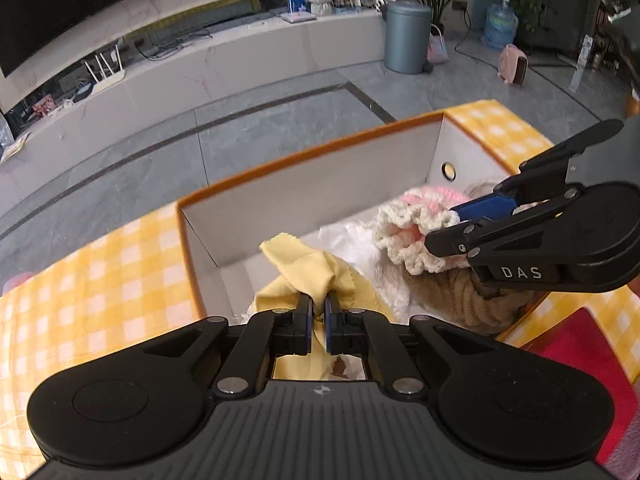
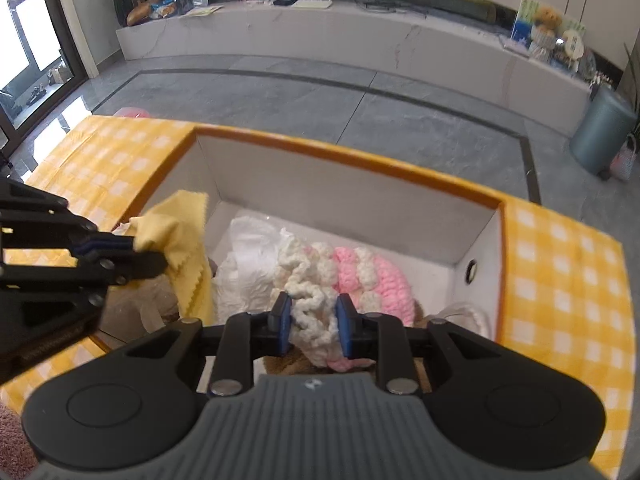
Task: Organize soft objects
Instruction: 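Open both tools to drop the cloth and ball into the box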
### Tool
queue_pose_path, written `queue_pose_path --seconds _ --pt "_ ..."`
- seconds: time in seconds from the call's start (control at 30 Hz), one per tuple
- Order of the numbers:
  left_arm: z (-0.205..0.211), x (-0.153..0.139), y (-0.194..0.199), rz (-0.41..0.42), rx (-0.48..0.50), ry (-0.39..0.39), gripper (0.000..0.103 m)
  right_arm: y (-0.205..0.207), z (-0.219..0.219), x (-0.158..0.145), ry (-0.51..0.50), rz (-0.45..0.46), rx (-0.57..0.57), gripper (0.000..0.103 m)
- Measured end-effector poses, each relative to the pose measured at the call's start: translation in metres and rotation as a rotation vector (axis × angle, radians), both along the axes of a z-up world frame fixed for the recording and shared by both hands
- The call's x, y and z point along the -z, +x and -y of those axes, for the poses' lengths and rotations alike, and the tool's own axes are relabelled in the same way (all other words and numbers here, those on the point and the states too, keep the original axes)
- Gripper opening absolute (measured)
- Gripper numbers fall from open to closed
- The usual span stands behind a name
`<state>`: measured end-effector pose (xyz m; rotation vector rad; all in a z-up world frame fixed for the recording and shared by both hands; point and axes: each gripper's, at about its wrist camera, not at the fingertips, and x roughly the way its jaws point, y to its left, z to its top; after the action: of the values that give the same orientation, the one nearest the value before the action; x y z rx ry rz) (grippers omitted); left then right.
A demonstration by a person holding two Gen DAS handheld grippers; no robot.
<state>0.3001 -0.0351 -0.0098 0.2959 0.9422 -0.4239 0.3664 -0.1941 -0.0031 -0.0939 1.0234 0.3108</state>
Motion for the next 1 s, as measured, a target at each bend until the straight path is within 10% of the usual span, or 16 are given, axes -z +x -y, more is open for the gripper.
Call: queue_pose_path --seconds 0.67,1.0 --pt "-0.005 -0.051 -0.018 0.05 0.061 -0.068 0.051 -0.023 0.005 -0.042 -0.012 0.084 -0.023 0.053" --pt "-0.014 -0.118 -0.073 0.195 0.027 -0.083 0.052 -0.083 0.013 -0.115 0.009 0.228 0.018 0.07"
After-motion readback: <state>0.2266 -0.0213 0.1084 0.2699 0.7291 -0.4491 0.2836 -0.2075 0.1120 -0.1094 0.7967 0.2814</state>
